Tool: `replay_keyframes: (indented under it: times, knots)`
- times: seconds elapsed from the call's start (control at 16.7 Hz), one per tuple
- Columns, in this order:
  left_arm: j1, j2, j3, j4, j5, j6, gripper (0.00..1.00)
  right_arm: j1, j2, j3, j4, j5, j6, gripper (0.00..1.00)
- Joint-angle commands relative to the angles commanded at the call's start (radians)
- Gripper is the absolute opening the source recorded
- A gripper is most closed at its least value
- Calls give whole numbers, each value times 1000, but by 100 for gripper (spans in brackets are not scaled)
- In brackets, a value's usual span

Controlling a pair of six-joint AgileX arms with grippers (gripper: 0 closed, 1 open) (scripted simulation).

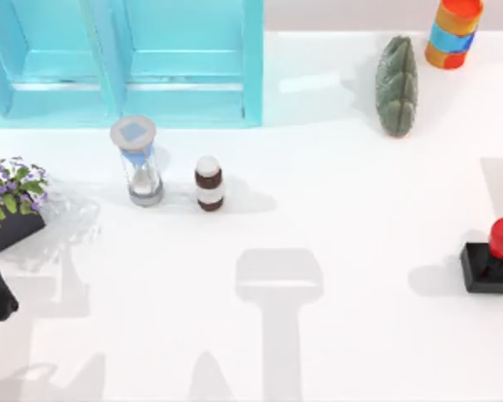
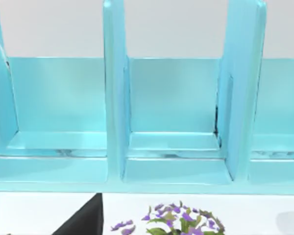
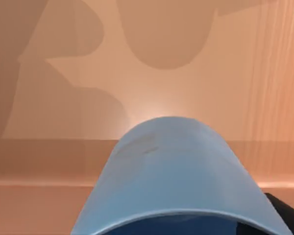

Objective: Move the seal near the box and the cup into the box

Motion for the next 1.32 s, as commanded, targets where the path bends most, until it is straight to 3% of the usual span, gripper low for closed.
replay_keyframes:
  times: [1.26,1.32]
  knots:
    - [0,0,0,0,0,0,100,22,40,-187,225,-3,24,0]
    - [0,0,0,0,0,0,100,22,40,-187,225,-3,24,8]
